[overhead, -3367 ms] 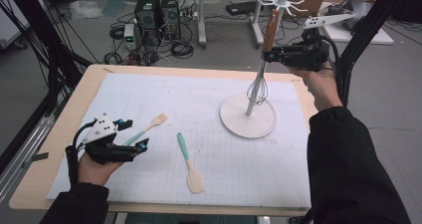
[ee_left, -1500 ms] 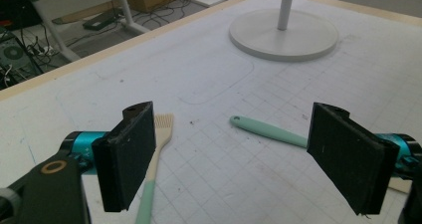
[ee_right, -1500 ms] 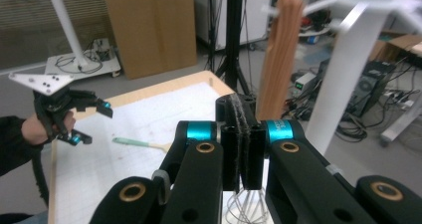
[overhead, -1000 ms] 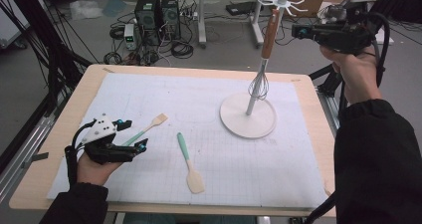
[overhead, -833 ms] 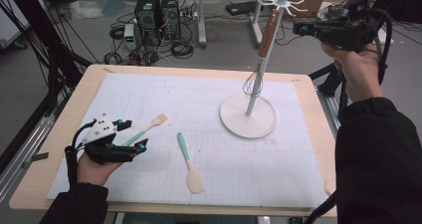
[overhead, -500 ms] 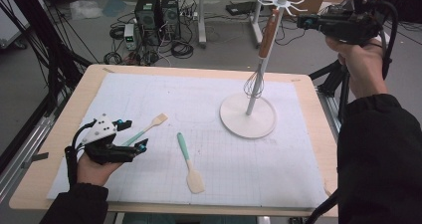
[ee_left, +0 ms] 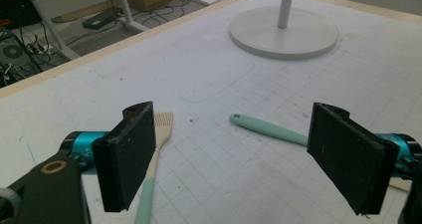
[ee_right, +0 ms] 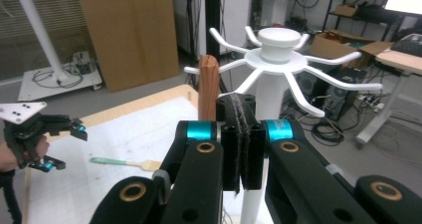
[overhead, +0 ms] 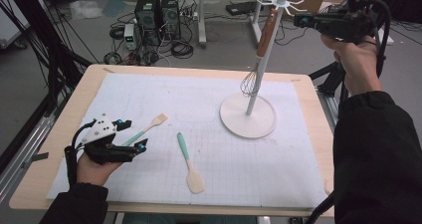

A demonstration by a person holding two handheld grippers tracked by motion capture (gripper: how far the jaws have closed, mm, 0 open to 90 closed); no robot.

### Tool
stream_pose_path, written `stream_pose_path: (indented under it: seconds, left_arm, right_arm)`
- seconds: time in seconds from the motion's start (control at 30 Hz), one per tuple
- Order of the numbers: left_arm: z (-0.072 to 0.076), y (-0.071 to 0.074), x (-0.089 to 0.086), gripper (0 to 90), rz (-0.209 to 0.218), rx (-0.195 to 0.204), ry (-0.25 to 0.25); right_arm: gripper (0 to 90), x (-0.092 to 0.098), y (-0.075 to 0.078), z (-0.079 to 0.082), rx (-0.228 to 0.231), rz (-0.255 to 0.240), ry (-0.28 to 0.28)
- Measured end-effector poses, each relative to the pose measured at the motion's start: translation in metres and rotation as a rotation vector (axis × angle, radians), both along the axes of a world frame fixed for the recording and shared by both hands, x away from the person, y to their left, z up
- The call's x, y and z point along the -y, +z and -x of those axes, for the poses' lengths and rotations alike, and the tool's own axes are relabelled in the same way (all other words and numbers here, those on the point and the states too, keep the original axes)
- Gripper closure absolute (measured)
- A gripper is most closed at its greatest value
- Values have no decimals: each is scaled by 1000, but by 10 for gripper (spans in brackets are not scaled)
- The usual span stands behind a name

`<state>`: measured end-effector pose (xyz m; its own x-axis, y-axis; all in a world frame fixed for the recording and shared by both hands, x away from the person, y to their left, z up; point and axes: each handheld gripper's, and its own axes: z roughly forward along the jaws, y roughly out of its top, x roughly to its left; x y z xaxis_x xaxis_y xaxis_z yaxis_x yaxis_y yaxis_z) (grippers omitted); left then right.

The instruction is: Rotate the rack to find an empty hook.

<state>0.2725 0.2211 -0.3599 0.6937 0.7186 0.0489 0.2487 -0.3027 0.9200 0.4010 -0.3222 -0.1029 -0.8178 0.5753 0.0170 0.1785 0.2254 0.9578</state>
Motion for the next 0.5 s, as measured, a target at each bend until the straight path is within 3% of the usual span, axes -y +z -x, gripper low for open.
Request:
stream_pose_path:
  seconds: [0.5]
  left_arm:
    - [1,1,-1,196,3,3,1]
  right_arm:
    - [893,-17,2,4,6,22,-6]
